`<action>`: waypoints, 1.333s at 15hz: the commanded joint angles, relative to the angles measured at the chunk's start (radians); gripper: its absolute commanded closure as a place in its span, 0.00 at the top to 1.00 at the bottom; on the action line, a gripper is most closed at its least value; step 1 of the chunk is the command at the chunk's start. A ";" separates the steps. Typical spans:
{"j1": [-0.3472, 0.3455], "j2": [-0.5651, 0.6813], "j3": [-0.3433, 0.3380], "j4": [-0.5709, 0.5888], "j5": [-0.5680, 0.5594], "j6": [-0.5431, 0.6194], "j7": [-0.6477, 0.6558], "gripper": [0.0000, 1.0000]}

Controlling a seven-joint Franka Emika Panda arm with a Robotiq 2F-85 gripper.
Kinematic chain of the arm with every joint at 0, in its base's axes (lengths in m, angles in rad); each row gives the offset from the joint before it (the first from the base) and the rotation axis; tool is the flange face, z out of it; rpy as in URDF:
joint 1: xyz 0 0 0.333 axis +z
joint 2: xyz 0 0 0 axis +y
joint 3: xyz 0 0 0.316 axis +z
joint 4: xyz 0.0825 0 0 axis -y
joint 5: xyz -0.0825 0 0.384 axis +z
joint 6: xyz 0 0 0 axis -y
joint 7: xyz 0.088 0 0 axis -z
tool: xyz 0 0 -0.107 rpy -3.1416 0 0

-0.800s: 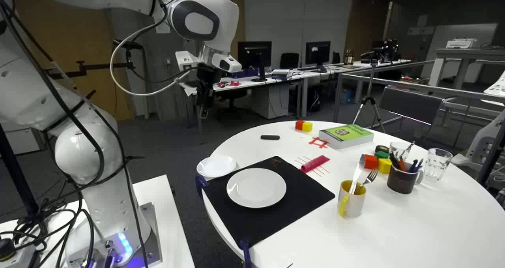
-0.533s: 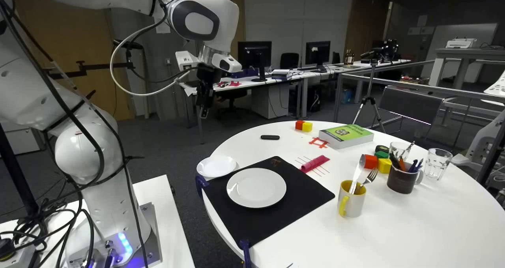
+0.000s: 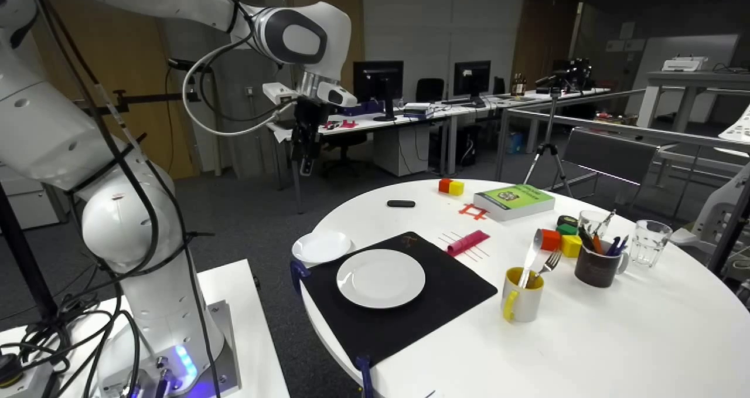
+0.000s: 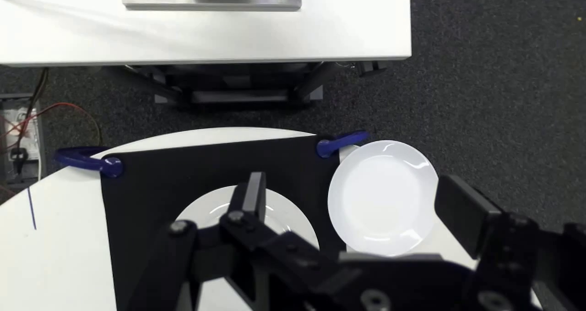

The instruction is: Pick up the smaller white plate and put it on the other white plate

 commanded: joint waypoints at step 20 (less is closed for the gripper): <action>0.259 0.551 0.201 0.380 0.011 0.575 -0.081 1.00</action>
